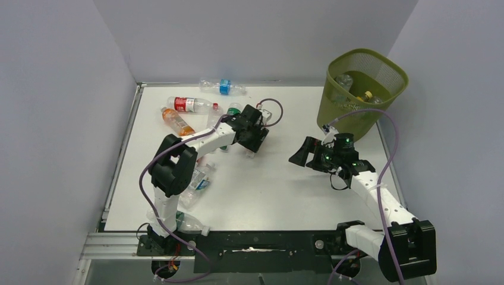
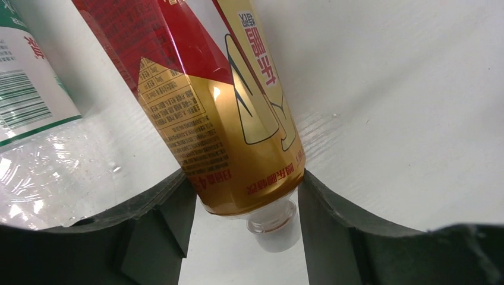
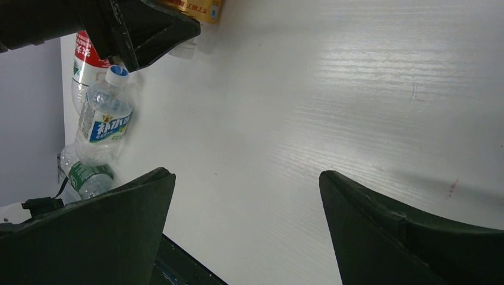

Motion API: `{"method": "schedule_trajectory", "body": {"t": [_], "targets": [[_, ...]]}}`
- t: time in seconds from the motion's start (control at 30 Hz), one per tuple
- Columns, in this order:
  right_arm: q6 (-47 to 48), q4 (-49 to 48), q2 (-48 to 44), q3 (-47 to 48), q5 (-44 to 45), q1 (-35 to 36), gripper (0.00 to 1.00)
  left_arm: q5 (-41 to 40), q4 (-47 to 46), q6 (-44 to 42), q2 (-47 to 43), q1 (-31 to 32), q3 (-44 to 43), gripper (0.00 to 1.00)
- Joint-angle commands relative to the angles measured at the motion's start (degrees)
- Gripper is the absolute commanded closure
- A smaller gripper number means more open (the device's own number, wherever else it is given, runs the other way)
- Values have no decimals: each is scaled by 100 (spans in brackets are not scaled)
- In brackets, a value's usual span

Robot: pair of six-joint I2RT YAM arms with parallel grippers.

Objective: Put the plastic bottles in the bin
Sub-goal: Pick up the plastic bottle at the center of the board.

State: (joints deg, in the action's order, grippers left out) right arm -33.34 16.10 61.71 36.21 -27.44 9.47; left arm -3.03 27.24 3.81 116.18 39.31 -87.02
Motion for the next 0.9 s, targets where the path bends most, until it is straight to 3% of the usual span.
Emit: {"method": "schedule_trajectory", "body": {"t": [0.0, 0.2, 0.4, 0.87], "targets": [[113, -340, 17, -7, -42, 19, 2, -76, -64, 76, -47, -21, -293, 57], [80, -327, -6, 0, -42, 21, 2, 332, 10, 137, -414, -18, -184, 60], [-155, -522, 57, 56, -242, 24, 2, 1328, 79, 175, -1104, 17, 126, 61], [-1270, -1617, -315, -539, -631, 84, 2, 2326, -23, 748, -2697, 352, 1070, 62]]}}
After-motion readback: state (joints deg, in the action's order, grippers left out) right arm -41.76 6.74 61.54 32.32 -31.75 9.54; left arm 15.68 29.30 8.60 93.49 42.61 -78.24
